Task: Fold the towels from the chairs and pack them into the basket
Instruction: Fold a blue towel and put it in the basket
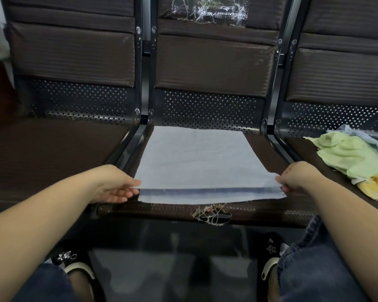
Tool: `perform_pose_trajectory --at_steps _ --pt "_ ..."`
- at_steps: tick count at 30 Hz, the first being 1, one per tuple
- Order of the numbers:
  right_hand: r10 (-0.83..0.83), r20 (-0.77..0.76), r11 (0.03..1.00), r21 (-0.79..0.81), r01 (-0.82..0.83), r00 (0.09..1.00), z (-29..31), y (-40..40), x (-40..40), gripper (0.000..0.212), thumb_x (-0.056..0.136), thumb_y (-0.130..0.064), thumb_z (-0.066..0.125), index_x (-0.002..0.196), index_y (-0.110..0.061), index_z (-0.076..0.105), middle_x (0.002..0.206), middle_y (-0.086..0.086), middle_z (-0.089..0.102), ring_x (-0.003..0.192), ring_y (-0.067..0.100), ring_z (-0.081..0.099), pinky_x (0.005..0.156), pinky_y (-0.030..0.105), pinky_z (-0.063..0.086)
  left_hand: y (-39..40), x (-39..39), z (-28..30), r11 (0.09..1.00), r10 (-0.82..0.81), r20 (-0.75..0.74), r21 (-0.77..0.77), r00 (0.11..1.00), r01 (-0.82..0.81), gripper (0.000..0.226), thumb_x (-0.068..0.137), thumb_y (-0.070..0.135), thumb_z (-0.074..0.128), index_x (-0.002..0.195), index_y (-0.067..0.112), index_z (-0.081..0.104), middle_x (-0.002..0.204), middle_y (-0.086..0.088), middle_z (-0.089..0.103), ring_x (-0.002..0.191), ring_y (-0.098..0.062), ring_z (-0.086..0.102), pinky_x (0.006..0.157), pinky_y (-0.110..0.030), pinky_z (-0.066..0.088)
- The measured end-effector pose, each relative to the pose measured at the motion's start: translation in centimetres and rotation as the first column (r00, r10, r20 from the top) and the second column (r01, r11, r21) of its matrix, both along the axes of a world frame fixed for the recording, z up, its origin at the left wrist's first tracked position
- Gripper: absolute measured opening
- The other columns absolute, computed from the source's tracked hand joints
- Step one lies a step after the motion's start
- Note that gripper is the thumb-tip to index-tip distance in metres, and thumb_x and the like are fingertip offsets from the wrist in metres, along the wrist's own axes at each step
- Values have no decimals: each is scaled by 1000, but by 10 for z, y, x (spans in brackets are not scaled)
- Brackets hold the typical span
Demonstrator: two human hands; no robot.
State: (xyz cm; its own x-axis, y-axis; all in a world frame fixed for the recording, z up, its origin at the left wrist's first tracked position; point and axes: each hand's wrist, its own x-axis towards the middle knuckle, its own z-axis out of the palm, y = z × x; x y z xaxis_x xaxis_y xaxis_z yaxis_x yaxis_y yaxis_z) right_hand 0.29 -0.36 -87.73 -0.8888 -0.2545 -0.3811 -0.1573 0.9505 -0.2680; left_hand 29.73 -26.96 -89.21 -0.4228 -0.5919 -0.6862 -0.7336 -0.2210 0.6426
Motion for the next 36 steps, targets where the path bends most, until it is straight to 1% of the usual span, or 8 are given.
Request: perform_pose_trajectory --at_steps 4,7,12,17,22,29,33,36 --pt "-47 103 999 24 45 994 -12 1 0 25 92 -17 59 73 -1 55 40 3 56 44 16 53 46 22 41 5 -5 -10 990 -65 111 -115 992 77 20 89 19 66 83 -1 65 75 -7 64 61 -14 53 49 -22 45" --pt "-42 152 998 47 36 988 -14 0 5 31 92 -24 61 72 -1 51 68 11 59 67 23 54 66 30 46 7 -7 -10 980 -34 53 -195 998 44 17 90 17 65 90 1 63 89 -9 63 73 -18 57 55 -25 47" --pt "-46 218 994 -86 66 975 -11 2 10 27 91 -20 63 83 2 52 94 16 53 87 27 51 75 33 42 13 -7 0 993 71 -56 96 996 -65 13 93 17 60 97 6 60 95 -12 66 76 -21 62 49 -26 53" --pt "-160 378 951 -189 245 912 -13 8 3 20 88 -13 67 78 -5 51 66 7 44 57 15 40 49 22 33 15 -6 1 977 61 -42 206 997 -51 22 94 27 58 90 5 61 71 -8 57 59 -12 50 36 -17 43" --pt "-180 420 946 -173 273 889 -11 15 2 22 88 -19 67 79 -4 53 68 5 51 55 11 46 44 20 32 12 -3 -2 980 93 -55 184 994 -82 21 93 22 60 85 3 62 58 -8 62 52 -13 58 36 -19 46" --pt "18 373 887 -434 158 928 4 19 8 11 95 -17 57 90 -9 53 77 8 62 60 14 64 42 19 50 8 6 0 959 238 -215 204 947 -195 8 88 4 62 93 -2 59 78 -16 65 70 -22 65 46 -30 57" --pt "156 386 777 -616 128 909 26 21 18 7 95 -15 56 101 -15 54 76 6 64 59 12 66 49 20 53 -1 11 15 936 336 -395 240 855 -257 5 89 2 58 93 0 60 65 -11 67 61 -19 68 44 -27 56" --pt "302 439 598 -779 190 846 47 32 25 32 87 -13 60 116 -24 58 68 6 65 56 13 63 52 23 55 -12 28 37 977 202 -504 165 840 -136 32 77 7 69 108 6 63 69 -8 69 58 -15 66 47 -24 55"
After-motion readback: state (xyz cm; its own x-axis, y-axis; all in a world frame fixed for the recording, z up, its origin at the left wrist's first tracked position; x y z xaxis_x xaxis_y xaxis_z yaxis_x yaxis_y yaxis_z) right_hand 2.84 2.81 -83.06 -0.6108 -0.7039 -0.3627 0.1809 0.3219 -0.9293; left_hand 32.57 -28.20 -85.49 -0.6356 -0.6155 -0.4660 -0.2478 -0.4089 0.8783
